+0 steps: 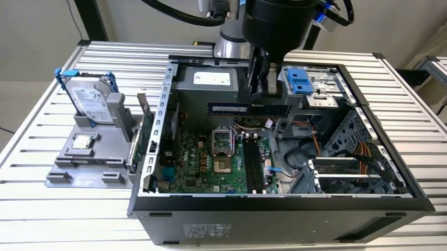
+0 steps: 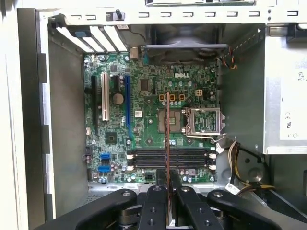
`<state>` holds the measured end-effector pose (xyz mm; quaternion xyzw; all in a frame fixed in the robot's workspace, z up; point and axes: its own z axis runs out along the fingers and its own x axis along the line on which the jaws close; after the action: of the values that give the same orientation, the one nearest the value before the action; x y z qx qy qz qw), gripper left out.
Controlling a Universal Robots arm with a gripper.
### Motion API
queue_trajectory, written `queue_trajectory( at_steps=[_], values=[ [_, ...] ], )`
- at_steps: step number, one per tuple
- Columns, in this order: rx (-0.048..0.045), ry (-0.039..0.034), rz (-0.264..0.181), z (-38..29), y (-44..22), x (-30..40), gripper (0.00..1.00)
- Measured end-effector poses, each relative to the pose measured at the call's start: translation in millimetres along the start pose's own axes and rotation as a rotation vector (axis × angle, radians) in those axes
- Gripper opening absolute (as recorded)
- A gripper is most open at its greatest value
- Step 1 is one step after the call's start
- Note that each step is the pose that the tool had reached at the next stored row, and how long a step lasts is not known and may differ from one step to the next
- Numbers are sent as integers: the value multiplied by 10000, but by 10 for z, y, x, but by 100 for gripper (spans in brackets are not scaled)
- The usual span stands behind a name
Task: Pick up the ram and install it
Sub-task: 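Pick up the ram and move it above insertion slot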
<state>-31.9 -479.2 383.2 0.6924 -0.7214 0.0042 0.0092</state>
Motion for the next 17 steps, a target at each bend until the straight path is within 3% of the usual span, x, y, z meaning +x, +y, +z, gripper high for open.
queue_trajectory(
  at_steps=[8,17],
  values=[
    [-1,-1,15,-1,-143,-11,0],
    [-1,-1,31,-2,-247,-24,0]
  ],
)
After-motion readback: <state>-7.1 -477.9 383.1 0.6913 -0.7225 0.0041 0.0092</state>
